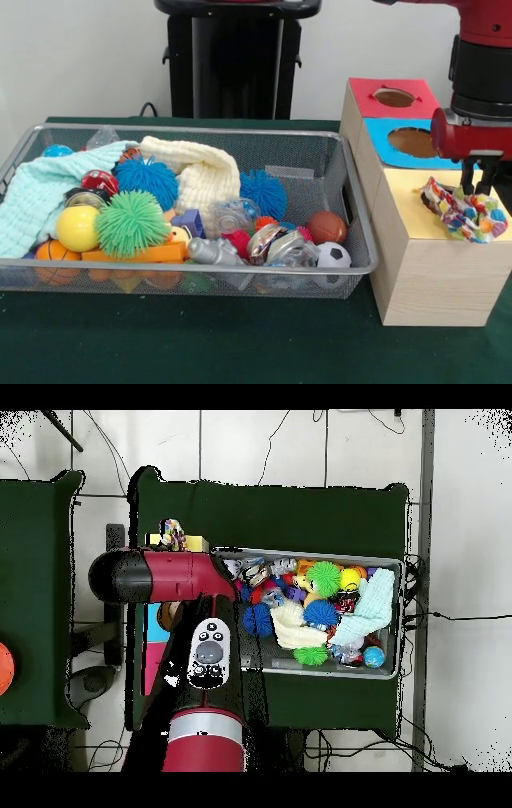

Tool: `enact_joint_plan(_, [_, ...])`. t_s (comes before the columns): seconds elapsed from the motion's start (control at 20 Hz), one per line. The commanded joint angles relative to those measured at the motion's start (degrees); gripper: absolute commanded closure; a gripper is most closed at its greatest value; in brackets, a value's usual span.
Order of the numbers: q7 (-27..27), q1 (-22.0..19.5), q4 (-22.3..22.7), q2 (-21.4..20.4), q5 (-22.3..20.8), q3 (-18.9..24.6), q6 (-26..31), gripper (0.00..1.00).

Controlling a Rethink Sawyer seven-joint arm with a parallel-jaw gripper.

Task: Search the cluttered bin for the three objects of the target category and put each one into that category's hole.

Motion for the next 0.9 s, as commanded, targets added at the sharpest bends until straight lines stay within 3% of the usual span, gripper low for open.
enact_joint_plan(0.05, [9.0,-3.6,7.6,-1.3,0.5,3.1,-3.3,1.00])
enact_joint_plan(0.35, [7.7,-4.1,7.4,-4.4,1.0,3.2,1.3,1.00])
enact_joint_plan(0.9, [10.6,-3.0,9.5,-3.9,1.3,3.0,-1.3,1.00])
